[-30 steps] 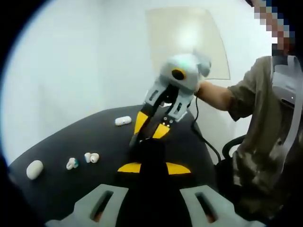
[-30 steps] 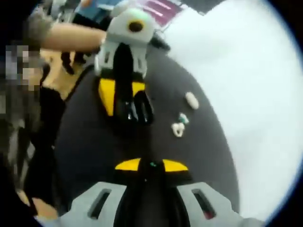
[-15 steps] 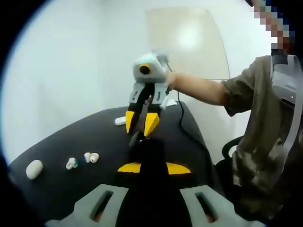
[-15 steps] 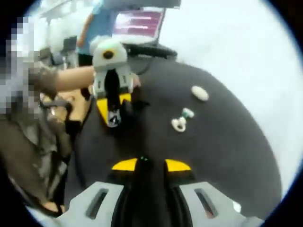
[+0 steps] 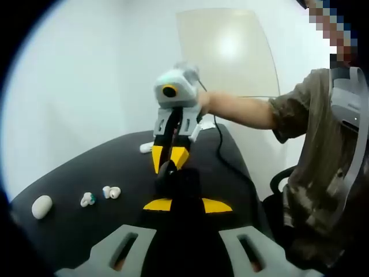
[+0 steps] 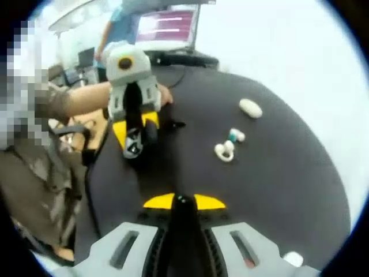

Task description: Pick up three earphones and place each one into its charging case using tactile feedback, ensure that each earphone is properly inserted and securely positioned inside the case.

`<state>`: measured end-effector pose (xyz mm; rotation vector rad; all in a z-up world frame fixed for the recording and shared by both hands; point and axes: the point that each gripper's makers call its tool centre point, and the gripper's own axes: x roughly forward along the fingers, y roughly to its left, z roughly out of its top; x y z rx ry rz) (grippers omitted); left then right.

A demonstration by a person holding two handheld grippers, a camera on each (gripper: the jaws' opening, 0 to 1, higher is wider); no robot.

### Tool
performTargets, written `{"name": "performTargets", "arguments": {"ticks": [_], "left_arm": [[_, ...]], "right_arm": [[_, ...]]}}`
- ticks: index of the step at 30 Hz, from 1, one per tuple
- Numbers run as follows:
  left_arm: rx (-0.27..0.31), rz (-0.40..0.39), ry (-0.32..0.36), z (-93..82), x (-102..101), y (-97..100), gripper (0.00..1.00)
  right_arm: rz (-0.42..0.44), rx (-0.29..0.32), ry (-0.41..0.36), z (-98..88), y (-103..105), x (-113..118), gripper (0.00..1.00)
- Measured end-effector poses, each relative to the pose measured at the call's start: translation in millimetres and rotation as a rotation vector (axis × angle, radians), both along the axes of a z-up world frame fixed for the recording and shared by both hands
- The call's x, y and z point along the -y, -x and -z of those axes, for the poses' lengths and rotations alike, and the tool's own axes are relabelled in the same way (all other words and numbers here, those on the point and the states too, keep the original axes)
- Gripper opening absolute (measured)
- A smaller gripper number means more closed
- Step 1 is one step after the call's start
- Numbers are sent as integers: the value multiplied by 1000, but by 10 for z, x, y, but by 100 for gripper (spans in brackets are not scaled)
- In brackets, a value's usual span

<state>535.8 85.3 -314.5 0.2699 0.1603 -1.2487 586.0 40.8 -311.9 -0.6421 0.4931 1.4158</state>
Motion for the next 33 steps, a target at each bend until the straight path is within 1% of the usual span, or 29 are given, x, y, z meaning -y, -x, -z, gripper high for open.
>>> {"name": "performTargets", "arguments": {"ticks": [1,2,4,6,7,8,9,11,12,14,16,17,18,19,21,22,23,25,26,27,28,29,31,33], "left_arm": [[0,0,0,0,0,1,14],[-1,0,0,0,0,1,14],[-3,0,0,0,-1,0,14],[-4,-1,1,-1,-2,-4,14],[-2,-1,0,-1,-2,-5,14],[-4,-2,1,-1,-2,-6,14],[-6,-2,2,-1,-1,-8,14],[-9,-2,3,-1,1,-10,14],[-10,-2,3,-1,1,-10,14],[-11,-4,3,-1,0,-13,14],[-12,-6,3,0,-2,-18,14],[-14,-6,4,0,-2,-18,14],[-16,-5,4,0,-1,-18,14],[-17,-5,5,0,-1,-19,14],[-19,-5,5,0,-2,-20,14],[-20,-5,6,1,-3,-20,14],[-20,-5,6,1,-2,-20,14],[-22,-5,6,0,-2,-19,14],[-23,-5,6,0,-2,-19,14],[-24,-5,7,0,-2,-19,14],[-25,-5,7,0,-2,-19,14],[-26,-6,7,0,-2,-20,14],[-26,-6,7,0,-2,-22,14],[-26,-7,7,1,-2,-24,14]], "right_arm": [[20,31,-52,-105,-24,-21,14],[25,48,-79,-164,-36,-29,14],[23,114,-197,-385,3,-93,14],[3,147,-320,-567,143,-160,14],[-19,171,-398,-653,266,-206,14],[-38,196,-445,-690,353,-239,14],[-60,237,-467,-704,425,-260,14],[-61,317,-509,-714,485,-299,14],[-66,346,-511,-699,494,-311,14],[-83,454,-517,-663,520,-337,13],[-97,503,-553,-646,564,-373,13],[-98,535,-549,-631,567,-380,13],[-105,584,-542,-625,558,-390,13],[-101,643,-523,-613,539,-397,13],[-118,738,-492,-587,534,-420,13],[-121,799,-468,-580,524,-427,13],[-129,826,-456,-568,530,-435,13],[-156,928,-424,-553,559,-460,13],[-171,968,-413,-541,571,-472,13],[-183,1045,-370,-519,555,-472,13],[-196,1080,-333,-483,547,-473,13],[-205,1102,-318,-460,544,-478,13],[-228,1123,-316,-427,559,-490,13],[-232,1155,-314,-419,551,-483,13]]}}
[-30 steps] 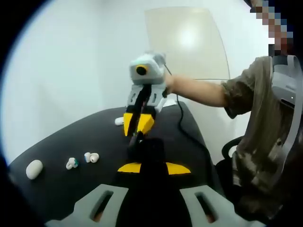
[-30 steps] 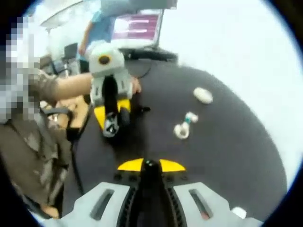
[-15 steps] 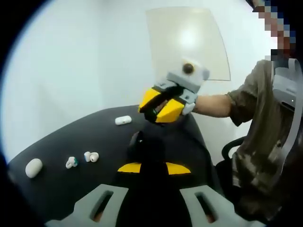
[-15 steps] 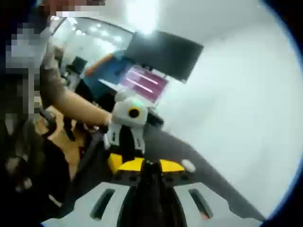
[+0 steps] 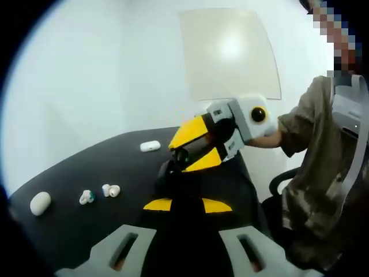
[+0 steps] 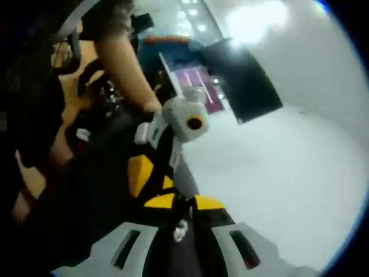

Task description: Pick up three earphones and place each one into its charging case using tactile feedback, ensure that each earphone is properly inserted and securely positioned inside the case.

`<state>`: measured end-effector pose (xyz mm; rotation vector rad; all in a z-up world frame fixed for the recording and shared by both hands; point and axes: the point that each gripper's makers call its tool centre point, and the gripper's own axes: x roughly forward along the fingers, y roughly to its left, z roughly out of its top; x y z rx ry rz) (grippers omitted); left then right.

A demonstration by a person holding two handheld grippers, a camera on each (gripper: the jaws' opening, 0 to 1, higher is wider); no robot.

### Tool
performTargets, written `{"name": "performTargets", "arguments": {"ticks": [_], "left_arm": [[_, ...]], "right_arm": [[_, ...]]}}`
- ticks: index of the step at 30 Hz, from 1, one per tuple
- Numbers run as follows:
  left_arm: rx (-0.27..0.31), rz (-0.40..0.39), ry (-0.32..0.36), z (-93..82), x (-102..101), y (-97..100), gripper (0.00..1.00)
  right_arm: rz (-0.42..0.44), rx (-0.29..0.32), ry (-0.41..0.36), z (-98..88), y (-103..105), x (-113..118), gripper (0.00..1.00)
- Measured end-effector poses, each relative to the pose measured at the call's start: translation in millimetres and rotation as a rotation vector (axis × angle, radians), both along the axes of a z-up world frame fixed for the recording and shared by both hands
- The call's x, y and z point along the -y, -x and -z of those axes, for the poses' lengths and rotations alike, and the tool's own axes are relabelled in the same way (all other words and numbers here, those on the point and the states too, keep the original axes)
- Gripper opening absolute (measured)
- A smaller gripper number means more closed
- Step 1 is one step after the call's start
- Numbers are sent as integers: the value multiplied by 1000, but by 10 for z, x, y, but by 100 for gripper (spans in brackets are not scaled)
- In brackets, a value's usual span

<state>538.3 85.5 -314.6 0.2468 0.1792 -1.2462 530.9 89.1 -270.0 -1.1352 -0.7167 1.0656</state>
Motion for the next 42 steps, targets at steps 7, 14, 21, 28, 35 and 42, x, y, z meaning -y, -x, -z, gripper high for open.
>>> {"name": "performTargets", "arguments": {"ticks": [7,14,21,28,35,42], "left_arm": [[-2,1,2,-4,5,-4,14],[0,1,2,-6,2,-3,14],[0,2,1,-5,-2,6,14],[3,2,0,-4,-3,15,14],[5,1,0,-2,-2,22,14],[8,1,-1,0,-3,21,14]], "right_arm": [[16,-100,-40,-21,-11,69,14],[-5,-127,-34,-23,36,50,13],[2,-183,-22,-30,70,110,13],[9,-308,-42,-39,60,151,13],[98,-165,18,-67,27,144,13],[147,-29,135,-5,76,101,13]]}}
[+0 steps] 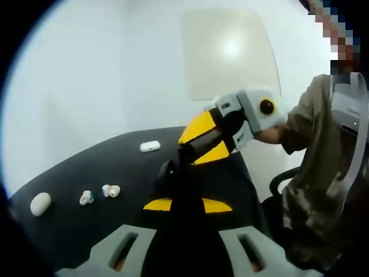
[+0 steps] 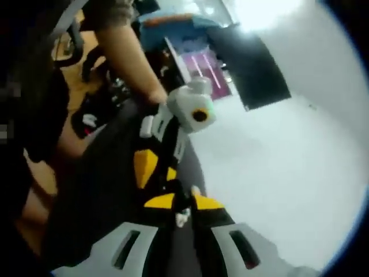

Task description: Pick up three earphones and place each one into its charging case using tactile feedback, ensure that each earphone is properly inserted and securely positioned inside the case.

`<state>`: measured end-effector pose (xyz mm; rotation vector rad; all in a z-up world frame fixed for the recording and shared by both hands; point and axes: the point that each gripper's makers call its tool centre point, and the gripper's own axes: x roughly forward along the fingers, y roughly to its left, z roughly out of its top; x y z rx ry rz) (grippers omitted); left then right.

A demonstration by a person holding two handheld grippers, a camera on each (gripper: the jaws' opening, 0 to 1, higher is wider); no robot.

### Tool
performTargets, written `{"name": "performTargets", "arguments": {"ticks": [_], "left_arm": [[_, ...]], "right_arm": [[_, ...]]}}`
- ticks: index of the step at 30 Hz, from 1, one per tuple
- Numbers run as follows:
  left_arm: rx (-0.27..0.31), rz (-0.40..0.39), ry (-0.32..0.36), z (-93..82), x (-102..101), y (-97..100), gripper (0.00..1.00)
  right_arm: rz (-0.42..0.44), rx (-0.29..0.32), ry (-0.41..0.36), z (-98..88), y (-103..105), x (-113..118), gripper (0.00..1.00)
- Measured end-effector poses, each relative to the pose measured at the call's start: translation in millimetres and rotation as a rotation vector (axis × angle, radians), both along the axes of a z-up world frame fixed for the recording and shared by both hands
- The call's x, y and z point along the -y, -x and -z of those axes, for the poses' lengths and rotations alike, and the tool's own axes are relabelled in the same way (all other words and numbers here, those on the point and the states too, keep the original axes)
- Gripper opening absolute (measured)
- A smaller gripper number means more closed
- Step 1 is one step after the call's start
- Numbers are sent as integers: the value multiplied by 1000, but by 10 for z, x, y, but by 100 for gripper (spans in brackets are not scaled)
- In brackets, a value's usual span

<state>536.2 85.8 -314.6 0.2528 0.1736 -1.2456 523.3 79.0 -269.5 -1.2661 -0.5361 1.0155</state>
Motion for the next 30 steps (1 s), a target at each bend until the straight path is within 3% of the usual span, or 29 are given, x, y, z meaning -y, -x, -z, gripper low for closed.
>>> {"name": "performTargets", "arguments": {"ticks": [4,6,9,12,14,16,19,23,25,26,27,30], "left_arm": [[1,0,-1,1,2,2,14],[2,0,-1,2,3,2,14],[1,0,-1,0,0,-2,14],[0,-3,-2,9,-6,-20,14],[-1,-4,-1,12,-6,-24,14],[1,-3,-2,16,-12,-31,14],[1,-3,-3,18,-11,-40,14],[2,-3,-3,18,-6,-41,14],[3,-3,-3,17,-4,-45,14],[2,-3,-3,16,-2,-44,14],[2,-3,-3,17,-2,-45,14],[3,-3,-3,14,3,-36,14]], "right_arm": [[31,70,92,46,34,-48,13],[49,29,95,60,48,-87,13],[71,-105,76,104,69,-100,5],[103,-167,100,159,14,-63,4],[84,-181,70,126,24,-71,4],[69,-291,14,122,66,-63,4],[13,-482,-135,-12,114,-31,7],[-17,-648,-228,-86,-12,116,8],[-39,-785,-363,-190,-101,133,8],[-51,-882,-402,-192,-117,117,8],[-49,-923,-418,-190,-139,103,8],[-62,-894,-391,-131,-148,30,8]]}}
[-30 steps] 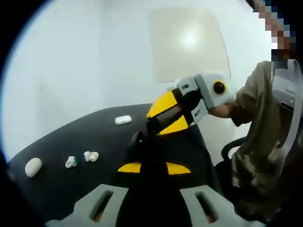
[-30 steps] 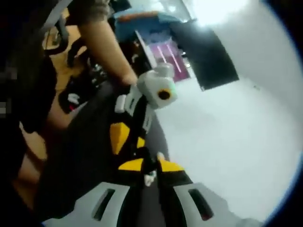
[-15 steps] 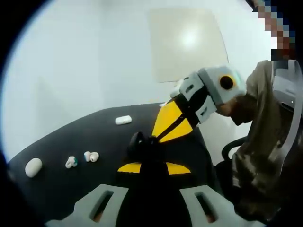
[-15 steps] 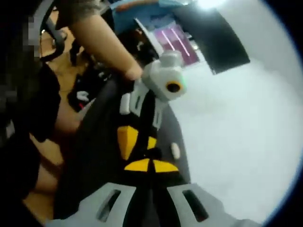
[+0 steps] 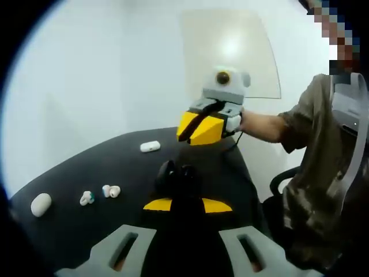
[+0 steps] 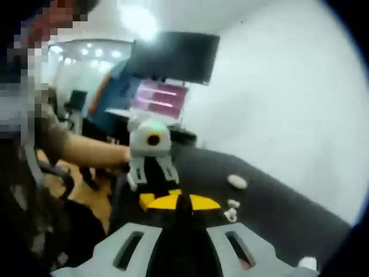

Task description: Pick up three earphones and place each one into its charging case using tactile feedback, ensure that each earphone is properly inserted and securely positioned inside the case.

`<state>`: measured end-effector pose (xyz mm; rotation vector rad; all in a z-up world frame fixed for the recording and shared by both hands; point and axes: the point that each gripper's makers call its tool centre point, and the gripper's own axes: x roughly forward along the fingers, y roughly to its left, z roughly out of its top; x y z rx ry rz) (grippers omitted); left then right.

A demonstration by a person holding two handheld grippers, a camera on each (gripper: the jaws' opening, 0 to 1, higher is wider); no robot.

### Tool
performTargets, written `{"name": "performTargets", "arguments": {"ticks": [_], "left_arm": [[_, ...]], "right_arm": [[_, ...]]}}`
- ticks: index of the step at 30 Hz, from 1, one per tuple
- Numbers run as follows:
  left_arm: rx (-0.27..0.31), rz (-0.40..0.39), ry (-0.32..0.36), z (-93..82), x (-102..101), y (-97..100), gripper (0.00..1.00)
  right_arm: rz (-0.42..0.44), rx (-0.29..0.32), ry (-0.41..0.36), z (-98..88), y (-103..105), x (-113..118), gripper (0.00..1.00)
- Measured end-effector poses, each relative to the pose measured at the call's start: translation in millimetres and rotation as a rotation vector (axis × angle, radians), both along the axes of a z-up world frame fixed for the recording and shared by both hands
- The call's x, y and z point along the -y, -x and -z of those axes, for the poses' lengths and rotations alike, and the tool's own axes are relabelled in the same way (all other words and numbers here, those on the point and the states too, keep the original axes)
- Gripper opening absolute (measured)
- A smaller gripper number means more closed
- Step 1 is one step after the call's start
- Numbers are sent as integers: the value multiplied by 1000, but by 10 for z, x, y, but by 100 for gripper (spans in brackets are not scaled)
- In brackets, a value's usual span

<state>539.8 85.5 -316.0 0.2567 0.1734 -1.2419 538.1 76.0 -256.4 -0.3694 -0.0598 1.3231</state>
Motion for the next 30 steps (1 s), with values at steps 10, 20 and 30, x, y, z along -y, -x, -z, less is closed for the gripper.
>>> {"name": "performTargets", "arguments": {"ticks": [10,20,30], "left_arm": [[4,-1,0,-20,1,9,14],[16,-1,-4,-36,-9,27,14],[47,-6,-16,-34,-67,45,14]], "right_arm": [[-41,-53,-93,-127,-22,85,15],[-243,-262,72,425,75,-1,25],[-291,-335,54,468,42,-87,19]]}}
